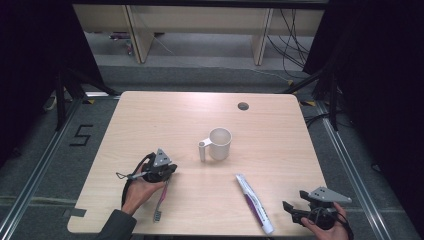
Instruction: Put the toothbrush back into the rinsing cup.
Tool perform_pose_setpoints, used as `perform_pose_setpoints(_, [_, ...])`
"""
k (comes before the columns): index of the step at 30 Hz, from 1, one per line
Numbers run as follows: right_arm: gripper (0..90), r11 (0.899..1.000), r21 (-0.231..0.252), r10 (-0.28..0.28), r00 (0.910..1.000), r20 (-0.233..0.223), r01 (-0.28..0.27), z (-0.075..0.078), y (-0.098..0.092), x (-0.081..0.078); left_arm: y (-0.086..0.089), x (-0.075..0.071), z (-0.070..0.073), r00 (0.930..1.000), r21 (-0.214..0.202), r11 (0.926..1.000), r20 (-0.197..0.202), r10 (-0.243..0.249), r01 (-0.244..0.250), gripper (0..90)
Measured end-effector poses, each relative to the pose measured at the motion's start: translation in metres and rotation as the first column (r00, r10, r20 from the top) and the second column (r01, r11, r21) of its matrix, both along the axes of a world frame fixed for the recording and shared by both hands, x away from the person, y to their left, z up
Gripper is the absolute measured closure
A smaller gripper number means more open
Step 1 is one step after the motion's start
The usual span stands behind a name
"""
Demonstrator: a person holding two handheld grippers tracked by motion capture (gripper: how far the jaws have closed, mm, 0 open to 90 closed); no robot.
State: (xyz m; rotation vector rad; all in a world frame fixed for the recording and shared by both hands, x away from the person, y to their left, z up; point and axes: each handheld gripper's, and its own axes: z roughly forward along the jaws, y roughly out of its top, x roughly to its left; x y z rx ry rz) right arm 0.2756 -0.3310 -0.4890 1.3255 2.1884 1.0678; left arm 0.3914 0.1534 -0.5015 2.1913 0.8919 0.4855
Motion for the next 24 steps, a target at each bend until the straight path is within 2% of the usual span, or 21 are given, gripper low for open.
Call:
perform_pose_setpoints(7, [24.2,1.000,0.002,-0.004,1.0000,0.009,0.004,0.000,-0.002,0.000,0.008,0.004,-0.002,0.9996,0.023,0.9997,-0.026,-0.001,0.001,89.6])
perform_pose_setpoints(8, [24.2,1.000,0.023,-0.020,0.9997,-0.016,0.021,0.000,0.000,-0.001,0.009,0.004,-0.003,0.9995,0.016,0.9999,-0.030,0.005,-0.004,89.6])
perform_pose_setpoints(9, [24.2,1.000,0.023,-0.016,0.9996,-0.021,0.017,0.000,0.000,-0.001,0.010,0.004,-0.003,0.9993,0.023,0.9997,-0.036,0.005,-0.004,89.6])
perform_pose_setpoints(10, [24.2,1.000,0.023,-0.016,0.9996,-0.021,0.017,0.000,0.000,-0.001,0.010,0.004,-0.004,0.9994,0.006,0.9999,-0.032,0.014,-0.014,89.6])
perform_pose_setpoints(14, [24.2,0.999,0.029,-0.024,0.9992,-0.032,0.025,0.000,0.001,-0.002,0.021,0.004,-0.004,0.9982,0.024,0.9995,-0.057,0.022,-0.020,89.5])
perform_pose_setpoints(15, [24.2,1.000,0.017,-0.007,0.9999,-0.014,0.007,0.000,-0.001,-0.001,0.024,0.004,-0.004,0.9981,0.026,0.9994,-0.055,0.026,-0.025,89.6])
perform_pose_setpoints(16, [24.2,0.999,0.030,-0.024,0.9991,-0.036,0.025,0.001,0.001,-0.002,0.027,0.003,-0.004,0.9976,0.021,0.9993,-0.061,0.032,-0.031,89.6])
perform_pose_setpoints(18, [24.2,1.000,0.005,-0.001,1.0000,-0.003,0.001,0.000,-0.002,0.001,0.033,0.003,-0.004,0.9971,0.020,0.9990,-0.064,0.042,-0.041,89.6])
perform_pose_setpoints(21, [24.2,1.000,0.002,0.002,1.0000,-0.001,-0.002,0.000,-0.002,0.001,0.042,0.000,-0.003,0.9962,0.005,0.9986,-0.068,0.054,-0.053,89.6])
perform_pose_setpoints(24, [24.2,1.000,0.008,-0.001,1.0000,-0.004,0.001,-0.001,-0.001,0.001,0.052,-0.003,-0.003,0.9954,0.018,0.9976,-0.068,0.068,-0.067,89.5])
